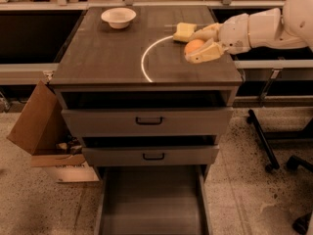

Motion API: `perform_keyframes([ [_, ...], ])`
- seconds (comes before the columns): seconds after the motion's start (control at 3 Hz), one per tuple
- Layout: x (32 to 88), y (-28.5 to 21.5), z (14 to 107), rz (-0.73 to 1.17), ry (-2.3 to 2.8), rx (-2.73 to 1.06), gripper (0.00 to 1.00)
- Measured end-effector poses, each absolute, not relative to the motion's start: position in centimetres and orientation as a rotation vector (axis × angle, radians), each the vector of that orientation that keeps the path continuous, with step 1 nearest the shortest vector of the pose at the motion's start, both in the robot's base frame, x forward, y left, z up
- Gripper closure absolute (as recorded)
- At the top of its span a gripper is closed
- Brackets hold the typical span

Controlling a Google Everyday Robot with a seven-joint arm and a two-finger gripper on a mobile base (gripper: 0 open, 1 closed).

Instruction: Pick orange from bottom drawer and place on counter

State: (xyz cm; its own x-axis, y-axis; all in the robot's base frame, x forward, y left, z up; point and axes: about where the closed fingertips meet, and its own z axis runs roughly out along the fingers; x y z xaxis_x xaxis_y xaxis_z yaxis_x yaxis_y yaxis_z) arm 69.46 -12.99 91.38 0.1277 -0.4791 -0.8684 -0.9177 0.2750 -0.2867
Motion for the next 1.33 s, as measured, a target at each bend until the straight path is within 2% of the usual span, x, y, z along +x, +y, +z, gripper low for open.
perform_keyframes([
  [1.33, 77.0, -11.5, 88.8, 0.549, 1.668, -1.265, 1.0],
])
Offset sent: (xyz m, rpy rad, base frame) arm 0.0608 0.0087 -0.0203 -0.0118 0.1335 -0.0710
